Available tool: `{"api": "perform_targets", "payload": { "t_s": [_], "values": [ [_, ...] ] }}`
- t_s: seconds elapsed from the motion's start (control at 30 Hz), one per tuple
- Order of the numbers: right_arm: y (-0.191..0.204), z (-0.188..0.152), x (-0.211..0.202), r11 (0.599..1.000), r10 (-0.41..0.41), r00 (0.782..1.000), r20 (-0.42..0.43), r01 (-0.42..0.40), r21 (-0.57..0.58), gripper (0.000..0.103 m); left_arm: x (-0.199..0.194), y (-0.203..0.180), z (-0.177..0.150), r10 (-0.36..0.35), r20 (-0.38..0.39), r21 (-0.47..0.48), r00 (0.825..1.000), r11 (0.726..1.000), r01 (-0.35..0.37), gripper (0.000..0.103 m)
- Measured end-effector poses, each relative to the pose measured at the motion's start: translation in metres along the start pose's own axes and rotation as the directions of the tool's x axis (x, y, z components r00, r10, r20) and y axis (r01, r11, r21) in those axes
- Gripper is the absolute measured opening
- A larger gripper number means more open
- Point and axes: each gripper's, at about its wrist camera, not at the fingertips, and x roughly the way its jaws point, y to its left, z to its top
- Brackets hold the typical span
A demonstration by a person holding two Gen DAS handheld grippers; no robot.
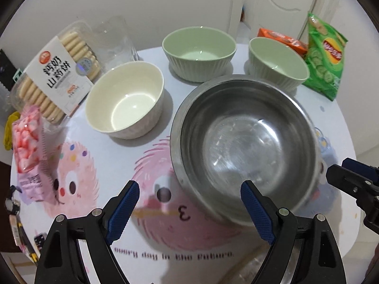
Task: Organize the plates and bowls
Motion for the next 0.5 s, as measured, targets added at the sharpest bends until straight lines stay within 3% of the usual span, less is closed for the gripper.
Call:
{"api": "perform_targets", "payload": {
  "t_s": [0.43, 0.5],
  "values": [
    [-0.013, 0.027, 0.050, 0.998, 0.000, 0.995, -0.095, 0.006, 0.067, 0.057, 0.043, -0.004, 0.024, -0.009, -0.083, -0.001, 0.997, 1.000, 0.009, 0.088],
    [-0.013, 0.028, 0.054, 0.997, 0.003, 0.994, -0.106, 0.004, 0.073, 0.056, 0.045, -0.007, 0.026, -0.003, -0.083, 0.008, 0.997, 1.000, 0.004, 0.083]
  ]
}}
